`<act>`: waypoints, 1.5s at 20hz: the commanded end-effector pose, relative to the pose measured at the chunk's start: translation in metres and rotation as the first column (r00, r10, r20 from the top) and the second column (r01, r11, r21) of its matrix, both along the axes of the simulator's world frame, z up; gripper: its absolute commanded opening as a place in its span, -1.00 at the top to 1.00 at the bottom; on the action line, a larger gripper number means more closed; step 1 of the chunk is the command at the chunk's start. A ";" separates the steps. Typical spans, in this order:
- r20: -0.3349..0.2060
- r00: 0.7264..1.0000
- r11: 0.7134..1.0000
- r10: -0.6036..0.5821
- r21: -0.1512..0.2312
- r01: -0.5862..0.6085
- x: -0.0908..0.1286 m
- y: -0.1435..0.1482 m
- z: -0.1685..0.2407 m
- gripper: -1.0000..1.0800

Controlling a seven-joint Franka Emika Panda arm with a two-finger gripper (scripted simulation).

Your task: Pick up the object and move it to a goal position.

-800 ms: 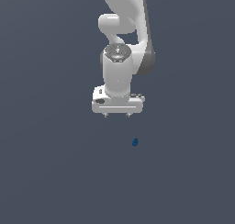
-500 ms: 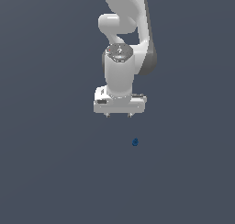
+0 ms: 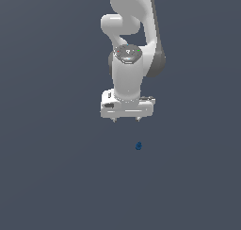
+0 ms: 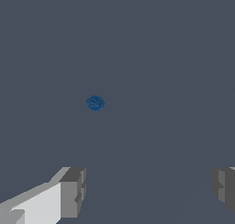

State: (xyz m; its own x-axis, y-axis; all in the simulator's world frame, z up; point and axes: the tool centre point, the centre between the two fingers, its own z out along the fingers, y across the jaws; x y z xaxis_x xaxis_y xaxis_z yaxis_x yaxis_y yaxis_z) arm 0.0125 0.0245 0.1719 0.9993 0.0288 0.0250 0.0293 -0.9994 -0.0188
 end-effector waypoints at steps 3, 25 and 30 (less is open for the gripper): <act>0.000 1.000 1.000 -0.008 0.001 0.008 0.001 0.001 -0.001 -0.92; -0.020 0.930 0.930 -0.367 0.004 0.367 0.025 0.025 -0.030 -0.92; -0.025 0.879 0.879 -0.477 0.000 0.477 0.032 0.033 -0.040 -0.92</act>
